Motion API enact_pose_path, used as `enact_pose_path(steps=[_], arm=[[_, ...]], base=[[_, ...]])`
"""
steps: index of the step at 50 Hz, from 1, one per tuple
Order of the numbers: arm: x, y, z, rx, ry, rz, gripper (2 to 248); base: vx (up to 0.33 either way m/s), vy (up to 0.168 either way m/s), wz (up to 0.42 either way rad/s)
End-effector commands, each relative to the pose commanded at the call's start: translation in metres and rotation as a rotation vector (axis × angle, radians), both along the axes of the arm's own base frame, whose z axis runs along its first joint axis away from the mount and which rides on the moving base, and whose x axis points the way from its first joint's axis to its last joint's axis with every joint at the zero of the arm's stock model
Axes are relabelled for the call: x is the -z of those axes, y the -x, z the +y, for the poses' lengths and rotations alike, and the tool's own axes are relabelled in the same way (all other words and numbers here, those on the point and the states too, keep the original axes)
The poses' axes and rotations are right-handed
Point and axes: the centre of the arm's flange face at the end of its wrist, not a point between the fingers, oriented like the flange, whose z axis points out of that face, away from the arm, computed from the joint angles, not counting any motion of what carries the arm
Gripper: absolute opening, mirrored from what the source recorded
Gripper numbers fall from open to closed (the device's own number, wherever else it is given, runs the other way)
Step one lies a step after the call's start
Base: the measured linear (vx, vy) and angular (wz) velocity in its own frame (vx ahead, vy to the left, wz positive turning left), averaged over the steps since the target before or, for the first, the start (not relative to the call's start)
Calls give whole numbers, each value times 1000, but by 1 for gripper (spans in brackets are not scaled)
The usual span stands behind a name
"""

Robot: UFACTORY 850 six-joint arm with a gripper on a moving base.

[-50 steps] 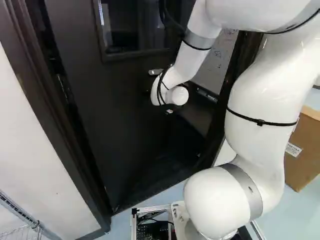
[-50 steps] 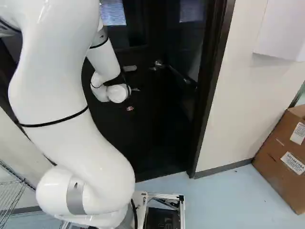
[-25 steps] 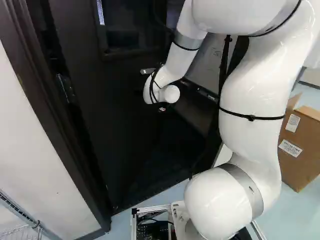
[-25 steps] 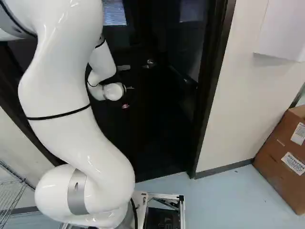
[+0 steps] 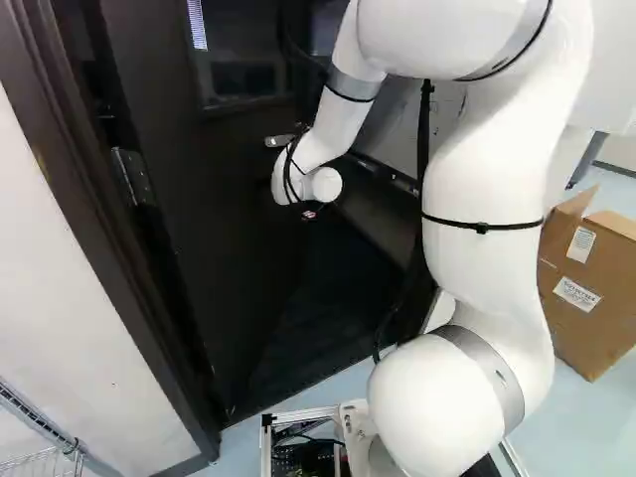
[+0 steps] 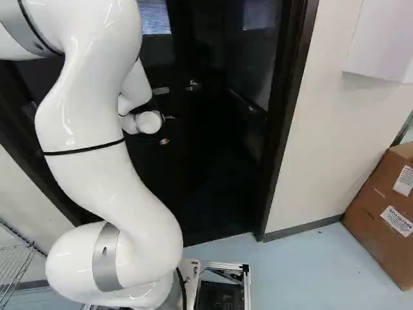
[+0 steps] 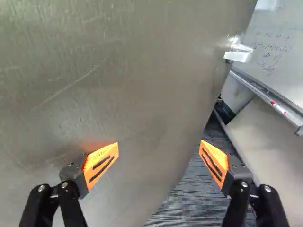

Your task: Open the door and move inside

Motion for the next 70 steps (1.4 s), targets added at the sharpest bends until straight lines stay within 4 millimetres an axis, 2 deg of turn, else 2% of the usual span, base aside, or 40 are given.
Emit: enact_pose_path(steps=[31,70], arm=[[4,-28,52,-70,-7,-21,247],[11,-51,117,-167,-11,-53,247]], base=[[0,0,0],[0,0,0]])
